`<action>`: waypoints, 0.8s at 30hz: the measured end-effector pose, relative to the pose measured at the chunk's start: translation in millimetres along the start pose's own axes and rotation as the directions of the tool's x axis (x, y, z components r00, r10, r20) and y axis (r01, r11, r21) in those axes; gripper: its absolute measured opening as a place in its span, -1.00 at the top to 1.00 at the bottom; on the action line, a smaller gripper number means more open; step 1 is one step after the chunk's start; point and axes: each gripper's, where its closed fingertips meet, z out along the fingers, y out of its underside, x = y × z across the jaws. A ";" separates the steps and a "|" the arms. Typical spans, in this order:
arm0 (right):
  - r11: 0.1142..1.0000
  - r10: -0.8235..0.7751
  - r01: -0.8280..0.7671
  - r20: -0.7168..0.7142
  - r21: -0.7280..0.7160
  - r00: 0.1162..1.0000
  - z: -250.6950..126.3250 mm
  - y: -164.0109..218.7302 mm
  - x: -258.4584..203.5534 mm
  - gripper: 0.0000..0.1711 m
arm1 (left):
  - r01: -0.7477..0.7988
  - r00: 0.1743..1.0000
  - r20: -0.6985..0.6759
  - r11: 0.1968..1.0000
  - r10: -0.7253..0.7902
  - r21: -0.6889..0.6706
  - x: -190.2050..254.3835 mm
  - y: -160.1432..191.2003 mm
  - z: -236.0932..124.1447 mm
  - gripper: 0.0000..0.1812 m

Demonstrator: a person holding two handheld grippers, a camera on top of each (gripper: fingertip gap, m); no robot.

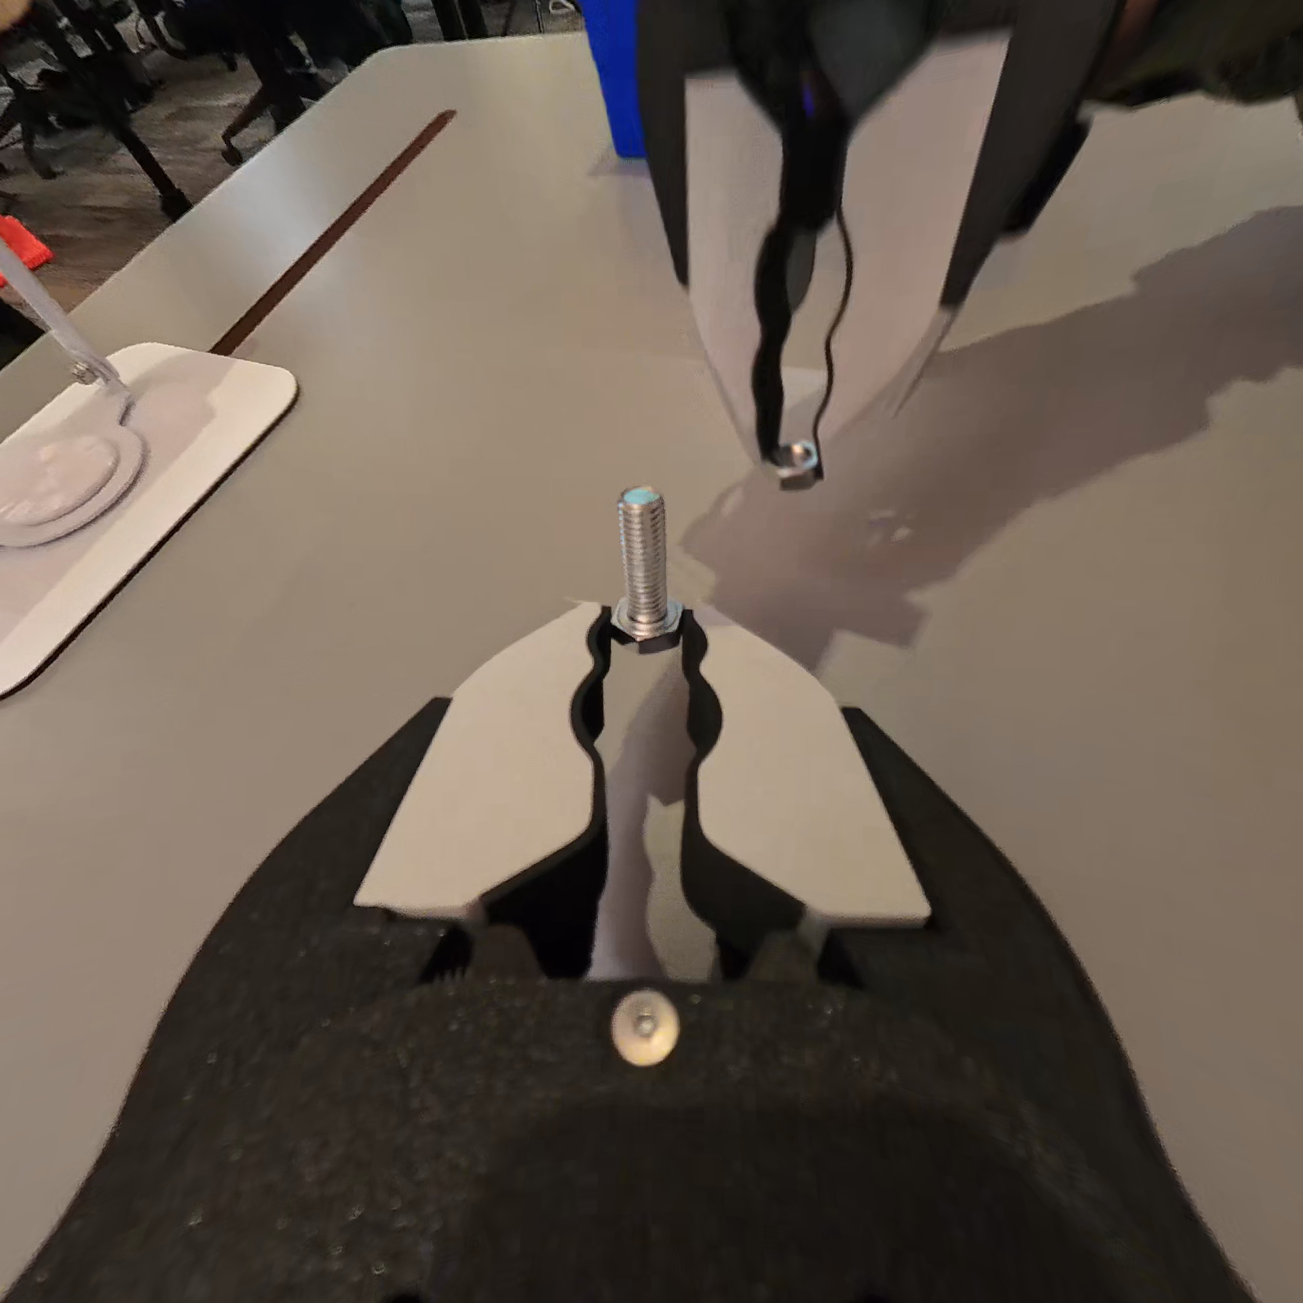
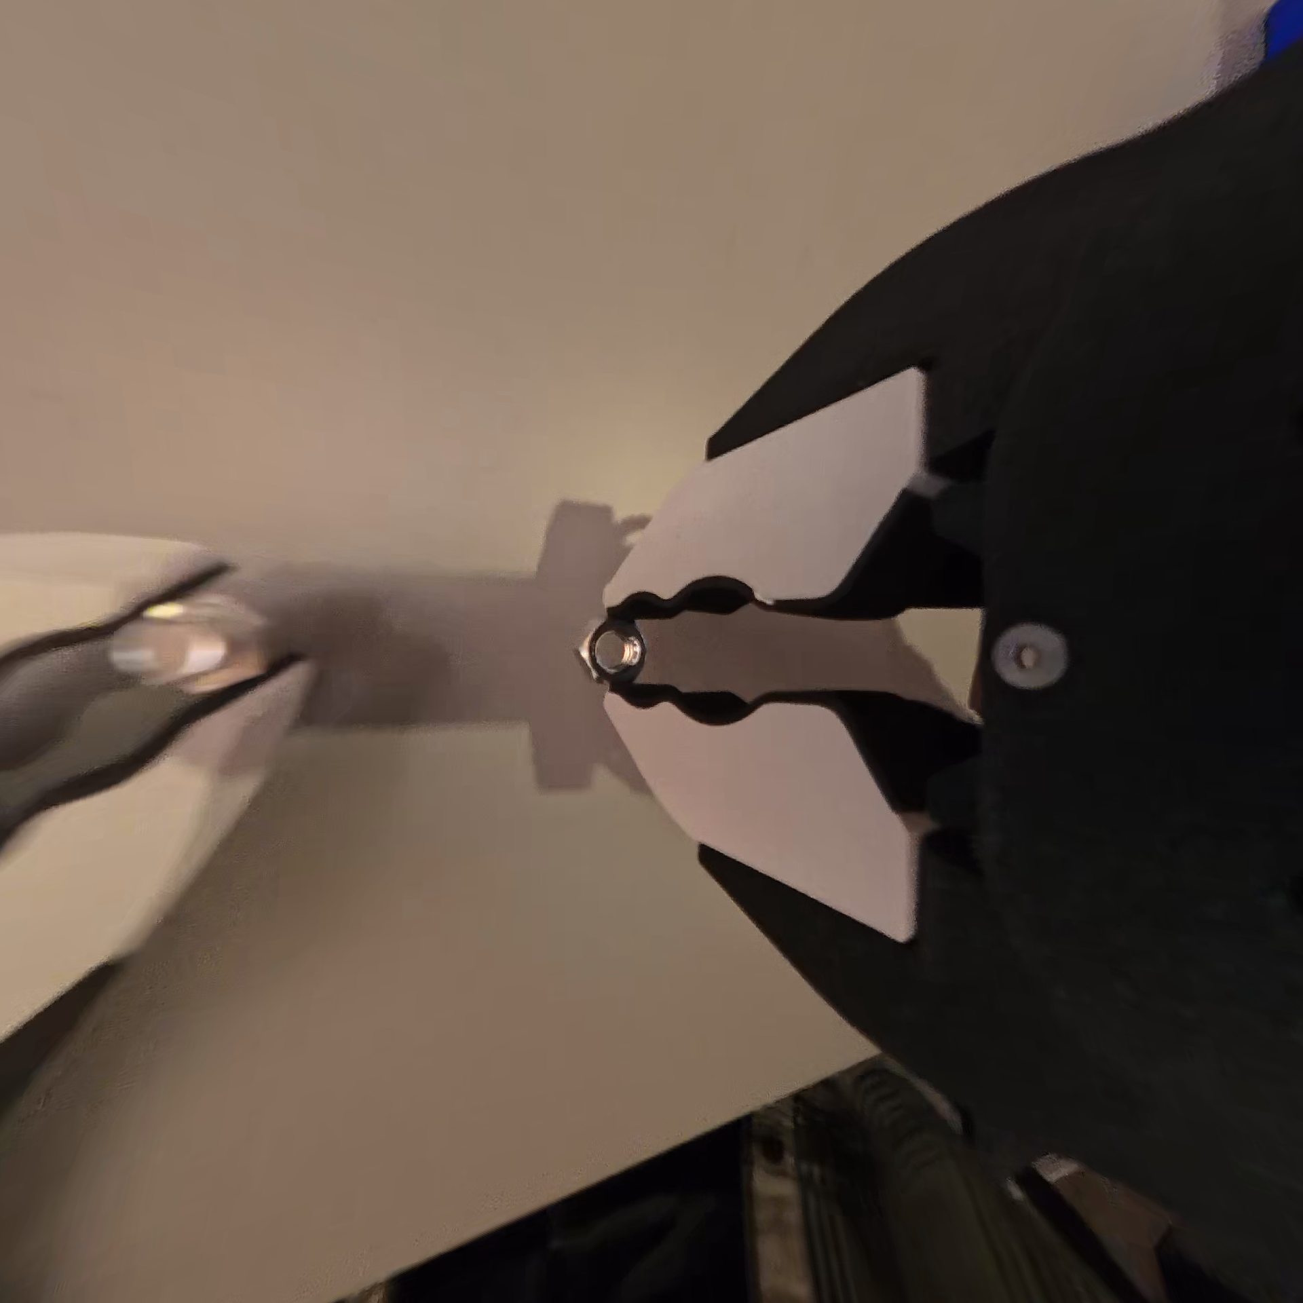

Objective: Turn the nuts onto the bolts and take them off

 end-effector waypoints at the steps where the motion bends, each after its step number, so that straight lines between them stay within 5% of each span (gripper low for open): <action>1: 1.000 -0.008 0.008 0.005 -0.022 1.000 7.4 8.0 1.7 0.80 | 0.010 1.000 0.001 1.000 -0.010 0.014 -1.3 -2.0 -1.7 0.79; 8: 0.991 -0.130 0.128 -0.033 -0.046 0.991 29.9 29.2 9.9 0.80 | 0.057 0.998 -0.025 0.997 -0.056 0.057 -2.9 -5.6 -4.1 0.79; 24: 0.944 -0.238 0.243 -0.048 0.222 0.970 26.2 25.2 2.0 0.71 | 0.112 0.991 -0.083 0.987 -0.102 0.117 -0.2 -11.9 -6.9 0.79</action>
